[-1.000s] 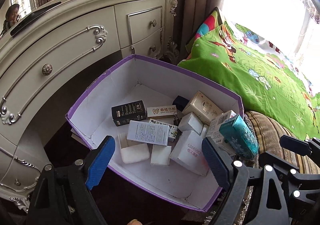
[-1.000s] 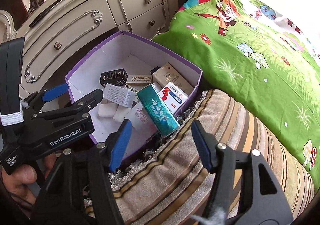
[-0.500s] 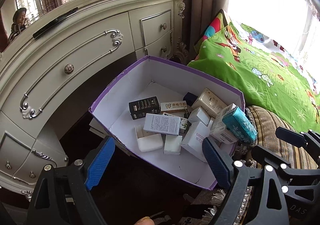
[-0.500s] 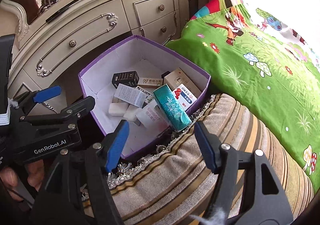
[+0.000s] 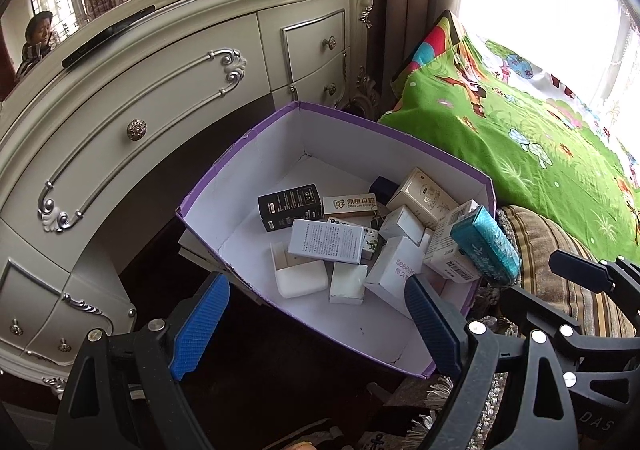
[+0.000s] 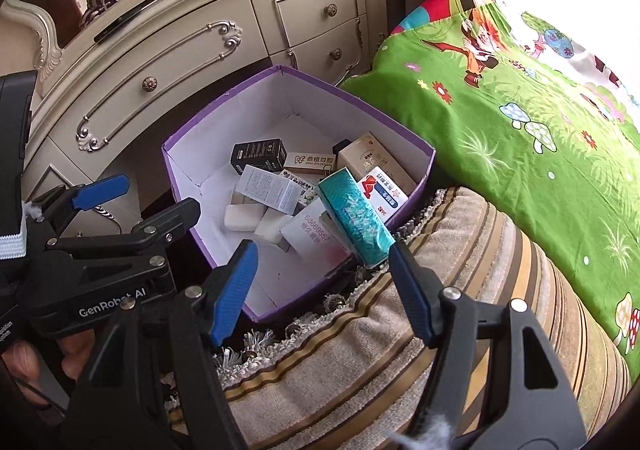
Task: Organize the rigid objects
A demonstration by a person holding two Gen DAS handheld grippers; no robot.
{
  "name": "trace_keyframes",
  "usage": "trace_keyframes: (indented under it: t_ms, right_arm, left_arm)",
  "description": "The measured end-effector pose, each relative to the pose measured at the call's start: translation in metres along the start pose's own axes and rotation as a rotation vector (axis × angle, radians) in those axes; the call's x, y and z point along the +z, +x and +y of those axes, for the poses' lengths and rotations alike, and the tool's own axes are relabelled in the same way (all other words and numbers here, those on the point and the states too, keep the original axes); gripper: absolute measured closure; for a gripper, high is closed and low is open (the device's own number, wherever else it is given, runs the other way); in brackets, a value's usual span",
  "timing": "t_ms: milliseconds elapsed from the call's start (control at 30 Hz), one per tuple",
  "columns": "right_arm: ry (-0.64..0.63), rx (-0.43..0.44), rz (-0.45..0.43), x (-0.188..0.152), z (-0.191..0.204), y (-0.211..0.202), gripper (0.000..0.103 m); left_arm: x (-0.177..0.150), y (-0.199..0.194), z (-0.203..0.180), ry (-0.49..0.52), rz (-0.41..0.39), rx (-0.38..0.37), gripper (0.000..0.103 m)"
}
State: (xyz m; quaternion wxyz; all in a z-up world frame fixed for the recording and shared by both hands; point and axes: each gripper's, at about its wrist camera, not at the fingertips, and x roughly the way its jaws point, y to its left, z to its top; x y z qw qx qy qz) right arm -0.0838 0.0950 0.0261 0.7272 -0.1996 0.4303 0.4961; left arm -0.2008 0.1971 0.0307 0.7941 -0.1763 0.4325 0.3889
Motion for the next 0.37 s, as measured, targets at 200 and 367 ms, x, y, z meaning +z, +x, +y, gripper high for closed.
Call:
trace_keyframes:
  t_ms: [200,367]
  right_arm:
    - [0.000,0.003,0.006,-0.0004,0.0001,0.0014,0.031]
    - [0.004,0.007,0.011,-0.0011,-0.0011,0.0022,0.031]
  left_arm:
    - [-0.0005,-0.0034,0.0005,-0.002,-0.028,0.017,0.012]
    - [0.0013,-0.0043,-0.0005,0.004,-0.038,0.023,0.011]
